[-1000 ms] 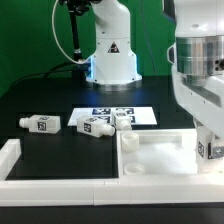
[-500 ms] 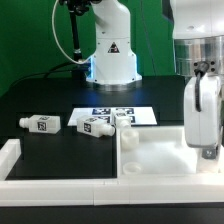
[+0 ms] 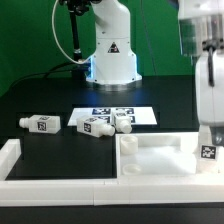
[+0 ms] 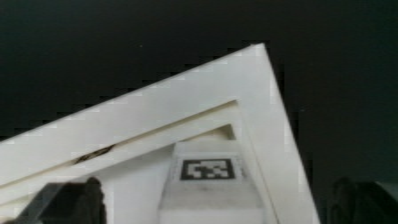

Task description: Assemble one leg

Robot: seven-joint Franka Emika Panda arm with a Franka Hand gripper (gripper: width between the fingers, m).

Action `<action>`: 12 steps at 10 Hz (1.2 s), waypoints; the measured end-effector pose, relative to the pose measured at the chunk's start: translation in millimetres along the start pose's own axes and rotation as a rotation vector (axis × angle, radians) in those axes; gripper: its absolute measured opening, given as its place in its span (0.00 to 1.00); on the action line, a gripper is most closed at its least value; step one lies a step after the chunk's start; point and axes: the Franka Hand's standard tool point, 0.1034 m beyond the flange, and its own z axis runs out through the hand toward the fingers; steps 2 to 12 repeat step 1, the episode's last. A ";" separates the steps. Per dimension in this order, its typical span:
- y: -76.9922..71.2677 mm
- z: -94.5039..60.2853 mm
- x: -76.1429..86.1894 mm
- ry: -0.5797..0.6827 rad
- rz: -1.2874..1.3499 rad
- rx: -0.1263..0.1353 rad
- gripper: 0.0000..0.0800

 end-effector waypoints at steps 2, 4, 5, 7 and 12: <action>0.2 3.4 1.1 0.003 0.000 0.001 0.81; 0.2 3.4 1.1 0.003 0.000 0.001 0.81; 0.2 3.4 1.1 0.003 0.000 0.001 0.81; 0.2 3.4 1.1 0.003 0.000 0.001 0.81; 0.2 3.4 1.1 0.003 0.000 0.001 0.81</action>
Offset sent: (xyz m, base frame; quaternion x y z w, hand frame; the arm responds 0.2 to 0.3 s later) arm 0.0000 0.0000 0.0000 0.0000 0.0000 0.0000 1.0000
